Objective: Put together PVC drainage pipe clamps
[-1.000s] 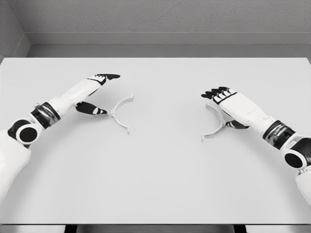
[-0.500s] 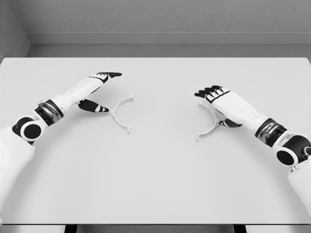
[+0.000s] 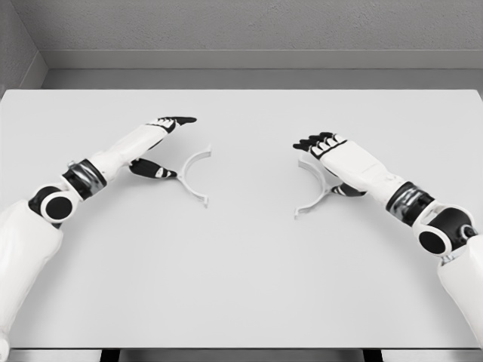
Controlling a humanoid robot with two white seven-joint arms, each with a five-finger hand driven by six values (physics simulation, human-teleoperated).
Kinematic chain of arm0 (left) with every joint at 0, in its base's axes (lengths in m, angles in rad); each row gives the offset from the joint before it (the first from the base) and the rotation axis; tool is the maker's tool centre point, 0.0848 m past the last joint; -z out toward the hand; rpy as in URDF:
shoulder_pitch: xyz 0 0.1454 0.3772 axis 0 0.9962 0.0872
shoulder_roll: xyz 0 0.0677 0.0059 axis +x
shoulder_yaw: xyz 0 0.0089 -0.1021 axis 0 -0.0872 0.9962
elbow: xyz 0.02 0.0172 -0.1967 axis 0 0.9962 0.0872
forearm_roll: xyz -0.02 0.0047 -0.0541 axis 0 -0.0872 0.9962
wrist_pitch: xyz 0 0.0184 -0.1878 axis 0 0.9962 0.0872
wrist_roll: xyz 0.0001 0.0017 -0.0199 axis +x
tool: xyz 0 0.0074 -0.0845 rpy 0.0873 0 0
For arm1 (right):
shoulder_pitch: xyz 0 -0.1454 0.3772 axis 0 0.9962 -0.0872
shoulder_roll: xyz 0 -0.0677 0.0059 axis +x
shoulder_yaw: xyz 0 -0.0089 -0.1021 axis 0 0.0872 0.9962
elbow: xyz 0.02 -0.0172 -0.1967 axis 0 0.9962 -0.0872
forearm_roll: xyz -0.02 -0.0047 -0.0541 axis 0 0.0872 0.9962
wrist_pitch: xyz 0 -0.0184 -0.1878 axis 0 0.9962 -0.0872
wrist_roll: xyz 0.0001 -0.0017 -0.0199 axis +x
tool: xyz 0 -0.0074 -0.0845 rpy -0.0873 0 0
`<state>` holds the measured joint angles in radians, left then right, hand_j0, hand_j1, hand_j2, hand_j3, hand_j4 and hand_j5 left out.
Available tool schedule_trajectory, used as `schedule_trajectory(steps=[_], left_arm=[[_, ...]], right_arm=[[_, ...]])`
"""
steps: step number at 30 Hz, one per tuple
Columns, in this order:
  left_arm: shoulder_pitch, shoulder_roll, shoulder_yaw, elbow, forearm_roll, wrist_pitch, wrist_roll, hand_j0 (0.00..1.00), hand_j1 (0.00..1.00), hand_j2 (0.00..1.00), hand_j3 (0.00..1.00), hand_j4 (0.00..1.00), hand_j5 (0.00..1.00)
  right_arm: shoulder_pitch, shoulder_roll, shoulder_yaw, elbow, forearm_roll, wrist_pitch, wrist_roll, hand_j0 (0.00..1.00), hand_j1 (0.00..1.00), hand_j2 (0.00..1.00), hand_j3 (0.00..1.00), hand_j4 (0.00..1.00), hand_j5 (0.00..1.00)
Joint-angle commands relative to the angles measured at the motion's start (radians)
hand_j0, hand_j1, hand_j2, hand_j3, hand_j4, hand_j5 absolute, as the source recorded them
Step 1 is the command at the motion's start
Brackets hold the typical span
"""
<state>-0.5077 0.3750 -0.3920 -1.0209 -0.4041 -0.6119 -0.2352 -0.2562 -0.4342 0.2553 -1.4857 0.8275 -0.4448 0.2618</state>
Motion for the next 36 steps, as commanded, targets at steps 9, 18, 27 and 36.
schedule_trajectory(steps=[9,18,27,36], left_arm=[[0.012,-0.010,0.001,-0.024,0.010,0.001,0.000,1.00,1.00,1.00,1.00,1.00,1.00],[0.002,0.016,0.013,-0.019,0.010,0.001,0.000,1.00,1.00,1.00,1.00,1.00,1.00],[-0.038,0.007,0.005,-0.001,0.008,0.001,0.000,1.00,1.00,1.00,1.00,1.00,1.00],[-0.064,-0.028,0.001,0.058,0.007,0.001,0.000,1.00,1.00,1.00,1.00,1.00,1.00]], right_arm=[[-0.026,0.028,0.033,0.007,0.010,0.025,0.001,1.00,1.00,1.00,1.00,1.00,1.00],[-0.028,0.040,0.042,0.007,0.010,0.028,0.001,1.00,1.00,1.00,1.00,1.00,1.00],[-0.037,0.057,0.068,0.005,0.010,0.041,0.001,1.00,1.00,1.00,1.00,1.00,1.00],[-0.043,0.077,0.081,0.005,0.016,0.049,0.002,1.00,1.00,1.00,1.00,1.00,1.00]])
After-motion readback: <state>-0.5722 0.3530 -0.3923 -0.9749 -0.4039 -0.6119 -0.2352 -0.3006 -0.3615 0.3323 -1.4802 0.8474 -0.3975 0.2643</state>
